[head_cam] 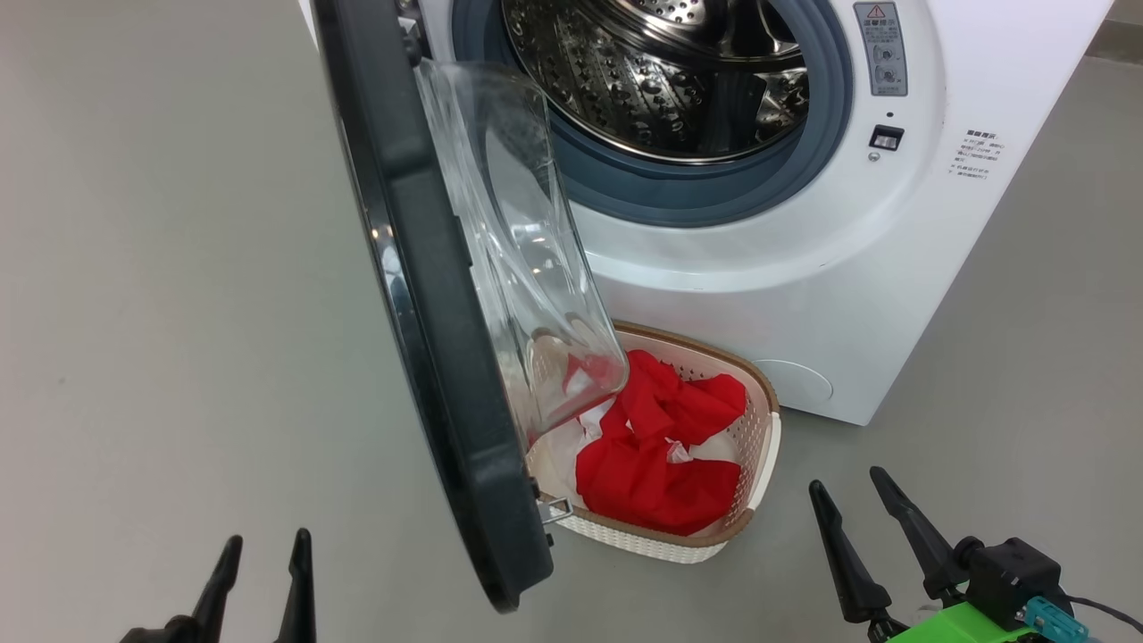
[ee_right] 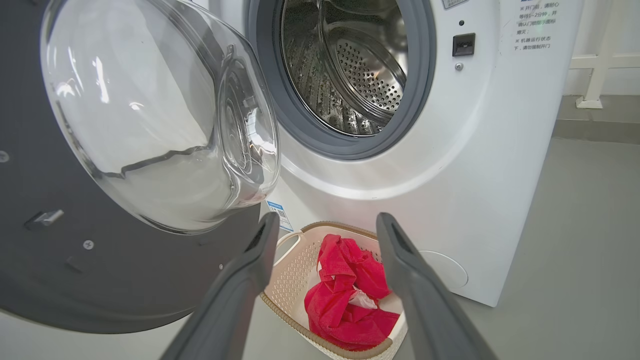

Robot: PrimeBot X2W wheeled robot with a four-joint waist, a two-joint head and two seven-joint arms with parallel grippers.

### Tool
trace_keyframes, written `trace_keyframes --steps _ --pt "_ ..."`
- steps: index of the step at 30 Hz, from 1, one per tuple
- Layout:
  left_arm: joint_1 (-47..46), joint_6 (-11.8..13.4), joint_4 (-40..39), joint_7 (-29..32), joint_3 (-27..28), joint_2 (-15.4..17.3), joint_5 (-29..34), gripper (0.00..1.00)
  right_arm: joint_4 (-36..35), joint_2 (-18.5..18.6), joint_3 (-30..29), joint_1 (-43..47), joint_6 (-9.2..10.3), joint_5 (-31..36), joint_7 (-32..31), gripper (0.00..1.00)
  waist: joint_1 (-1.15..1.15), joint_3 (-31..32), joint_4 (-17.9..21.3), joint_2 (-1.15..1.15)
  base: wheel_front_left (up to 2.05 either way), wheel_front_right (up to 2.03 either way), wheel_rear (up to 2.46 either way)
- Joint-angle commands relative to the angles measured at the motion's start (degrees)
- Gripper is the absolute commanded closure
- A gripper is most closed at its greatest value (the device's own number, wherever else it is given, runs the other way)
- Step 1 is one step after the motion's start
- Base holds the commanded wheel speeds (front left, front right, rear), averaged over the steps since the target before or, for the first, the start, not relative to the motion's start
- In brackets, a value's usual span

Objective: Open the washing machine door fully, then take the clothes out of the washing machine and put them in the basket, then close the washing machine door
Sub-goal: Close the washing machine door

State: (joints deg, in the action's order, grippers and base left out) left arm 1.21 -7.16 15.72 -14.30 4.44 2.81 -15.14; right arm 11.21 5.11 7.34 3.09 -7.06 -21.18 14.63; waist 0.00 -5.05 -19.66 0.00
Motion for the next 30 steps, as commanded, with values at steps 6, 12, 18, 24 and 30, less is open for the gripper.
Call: trace_keyframes --steps 6,12,18,24,30 --pt "1.22 2.12 -4.96 -0.69 0.88 0.11 6.92 0.0 -1.29 0.1 0.53 -2.25 -0.43 -0.19 0.37 0.0 0.0 -0.18 0.1 0.0 0.0 0.0 0.0" --pt "1.99 4.39 -5.9 -0.7 -1.46 0.09 6.07 0.0 -1.32 0.07 0.07 -2.4 -0.43 -0.14 0.37 0.0 0.0 -0.48 0.04 0.0 0.0 0.0 0.0" --pt "2.34 5.35 -6.06 -0.7 -2.42 0.08 5.57 0.0 -1.17 0.04 -0.1 -2.34 -0.43 -0.11 0.37 0.0 0.0 -0.44 -0.02 0.0 0.0 0.0 0.0" --pt "2.53 5.49 -6.36 -0.7 -2.47 0.08 5.55 0.0 -1.11 0.0 0.09 -2.23 -0.43 -0.2 0.37 0.0 0.0 -0.13 -0.02 0.0 0.0 0.0 0.0" --pt "1.89 3.32 -7.36 -0.7 -0.56 0.08 -3.94 1.0 -1.09 -0.08 0.07 -2.02 -0.43 -0.24 0.37 0.0 0.0 0.05 -0.13 0.0 0.0 0.0 0.0"
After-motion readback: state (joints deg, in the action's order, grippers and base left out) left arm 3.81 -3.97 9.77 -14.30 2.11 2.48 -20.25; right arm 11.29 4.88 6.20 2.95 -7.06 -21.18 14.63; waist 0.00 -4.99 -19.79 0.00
